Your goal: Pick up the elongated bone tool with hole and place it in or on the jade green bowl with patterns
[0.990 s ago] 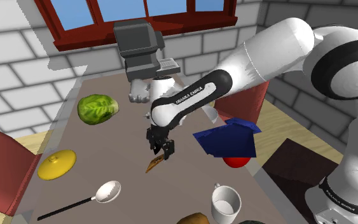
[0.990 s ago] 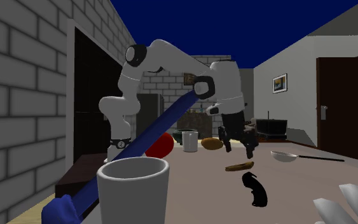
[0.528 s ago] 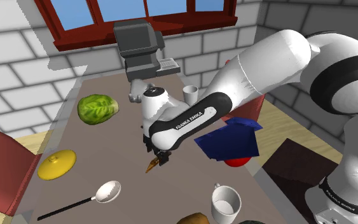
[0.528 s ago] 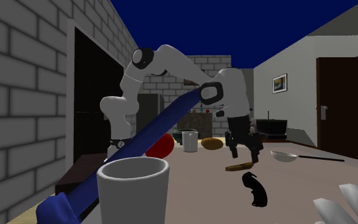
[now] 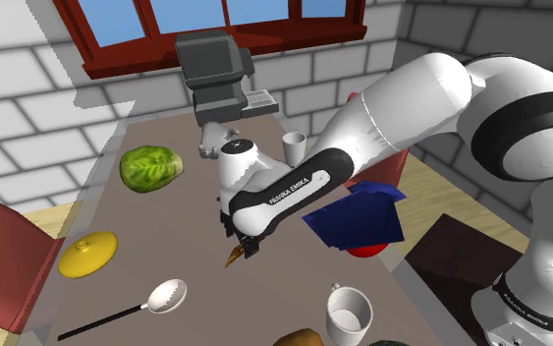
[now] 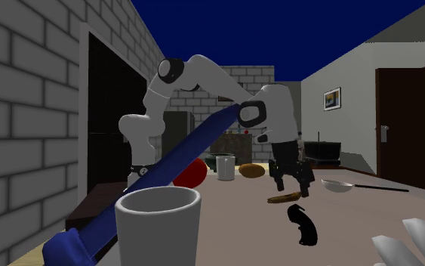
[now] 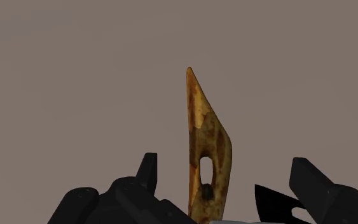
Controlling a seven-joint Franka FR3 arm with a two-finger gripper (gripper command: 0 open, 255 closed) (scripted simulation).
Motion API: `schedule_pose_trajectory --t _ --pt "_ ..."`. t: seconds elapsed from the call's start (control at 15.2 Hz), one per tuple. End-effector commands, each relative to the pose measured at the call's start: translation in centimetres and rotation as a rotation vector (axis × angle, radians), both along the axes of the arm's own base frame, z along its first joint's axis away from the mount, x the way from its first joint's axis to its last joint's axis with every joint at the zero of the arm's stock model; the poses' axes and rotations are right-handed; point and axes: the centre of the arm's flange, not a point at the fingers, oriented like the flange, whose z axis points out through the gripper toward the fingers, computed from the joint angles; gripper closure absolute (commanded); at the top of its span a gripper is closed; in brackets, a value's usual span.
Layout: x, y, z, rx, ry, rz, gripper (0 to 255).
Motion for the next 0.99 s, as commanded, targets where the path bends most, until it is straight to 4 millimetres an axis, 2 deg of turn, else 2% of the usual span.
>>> schedule_pose_trajectory --t 0.0,0.07,0.59,0.66,0.92 --pt "-0.4 -0.1 -1.3 -0.014 0.015 0.005 0" --pt "-0.4 0.1 -1.3 -0.014 0.015 0.005 255" --pt "0.3 0.0 -0.9 -0.014 0.015 0.005 255" --pt "-0.4 -0.1 -1.3 -0.014 0.015 0.005 255" --pt "-0.4 -0.1 0.8 -0.014 0.015 0.005 255"
